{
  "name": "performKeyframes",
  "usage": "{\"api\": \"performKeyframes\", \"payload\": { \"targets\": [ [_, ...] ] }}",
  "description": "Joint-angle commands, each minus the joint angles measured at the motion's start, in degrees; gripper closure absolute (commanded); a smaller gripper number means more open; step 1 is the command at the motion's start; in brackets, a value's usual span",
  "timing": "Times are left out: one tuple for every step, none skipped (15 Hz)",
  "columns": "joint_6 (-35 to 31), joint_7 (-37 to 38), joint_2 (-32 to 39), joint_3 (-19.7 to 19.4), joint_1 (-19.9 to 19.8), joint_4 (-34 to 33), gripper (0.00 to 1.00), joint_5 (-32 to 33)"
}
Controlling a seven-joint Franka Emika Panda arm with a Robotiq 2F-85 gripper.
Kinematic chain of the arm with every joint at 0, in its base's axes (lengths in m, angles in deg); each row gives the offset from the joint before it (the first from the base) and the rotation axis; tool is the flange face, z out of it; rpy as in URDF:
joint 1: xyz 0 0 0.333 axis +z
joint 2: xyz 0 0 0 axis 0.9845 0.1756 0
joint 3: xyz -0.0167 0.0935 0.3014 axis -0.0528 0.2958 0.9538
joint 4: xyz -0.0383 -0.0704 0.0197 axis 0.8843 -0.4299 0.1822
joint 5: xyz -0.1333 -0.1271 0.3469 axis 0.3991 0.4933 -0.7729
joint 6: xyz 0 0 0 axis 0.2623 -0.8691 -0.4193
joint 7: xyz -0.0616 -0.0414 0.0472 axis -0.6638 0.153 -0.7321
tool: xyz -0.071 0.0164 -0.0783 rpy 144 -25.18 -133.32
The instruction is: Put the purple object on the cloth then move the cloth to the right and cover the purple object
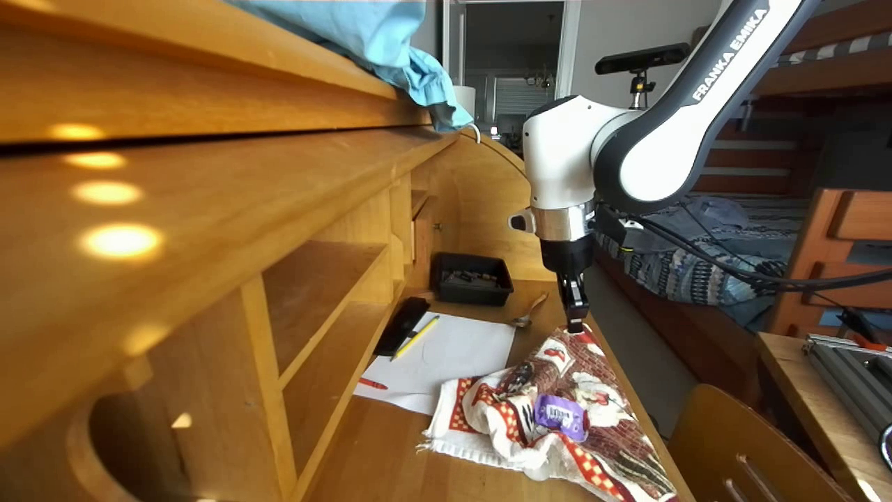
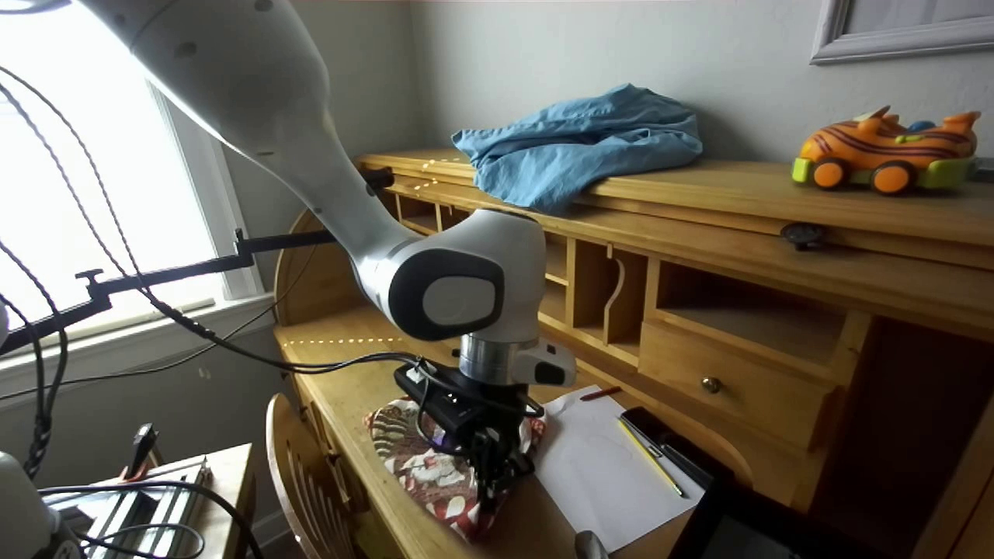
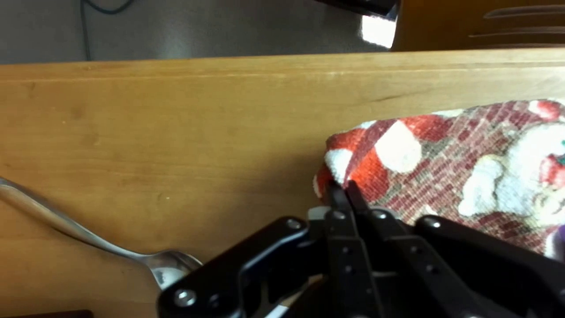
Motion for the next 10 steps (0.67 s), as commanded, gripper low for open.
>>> {"api": "performKeyframes", "payload": {
  "targets": [
    [-0.3, 3.5, -2.6, -1.8, -0.3, 2.9, 0.99, 4.2],
    [-0.3, 4.1, -2.9, -2.3, -0.4, 3.3, 0.99, 4.9],
    [-0.2, 4.7, -3.2, -2.8, -0.5, 3.7, 0.99, 5.8],
    [-0.1, 5.1, -3.5, -3.3, -0.6, 4.0, 0.99, 6.4],
    [0.0, 5.6, -3.8, -3.6, -0.8, 4.2, 0.99, 6.7],
    [0.1, 6.1, -4.3, -3.8, -0.9, 4.4, 0.99, 6.9],
    [0.0, 6.2, -4.8, -3.8, -1.0, 4.4, 0.99, 6.3],
    [0.2, 6.5, -5.4, -3.8, -1.0, 4.4, 0.99, 6.0],
    [0.4, 6.7, -6.1, -3.6, -1.0, 4.3, 0.99, 5.6],
    [0.8, 7.0, -7.0, -3.2, -1.0, 4.2, 0.99, 4.8]
  ]
}}
